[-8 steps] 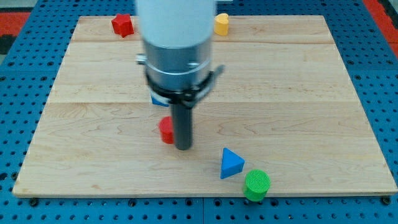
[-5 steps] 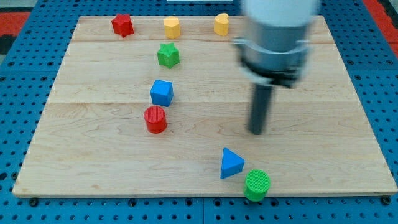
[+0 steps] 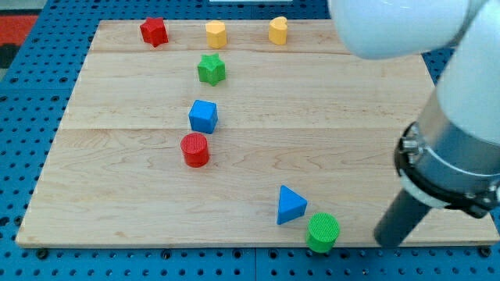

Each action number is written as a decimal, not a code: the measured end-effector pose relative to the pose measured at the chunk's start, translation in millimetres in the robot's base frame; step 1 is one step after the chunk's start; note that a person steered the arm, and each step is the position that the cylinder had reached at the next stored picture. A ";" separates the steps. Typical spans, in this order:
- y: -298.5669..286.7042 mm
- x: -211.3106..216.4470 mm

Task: Push the green circle to the bottom left

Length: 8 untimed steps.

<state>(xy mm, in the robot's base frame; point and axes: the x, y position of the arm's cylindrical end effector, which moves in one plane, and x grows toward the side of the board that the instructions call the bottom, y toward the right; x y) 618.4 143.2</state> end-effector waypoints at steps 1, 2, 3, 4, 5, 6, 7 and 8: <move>-36.0 -0.3; -60.6 0.2; -96.0 0.2; -151.9 -5.1; -208.6 -20.8; -248.2 -25.6; -223.5 -9.4; -240.5 -1.1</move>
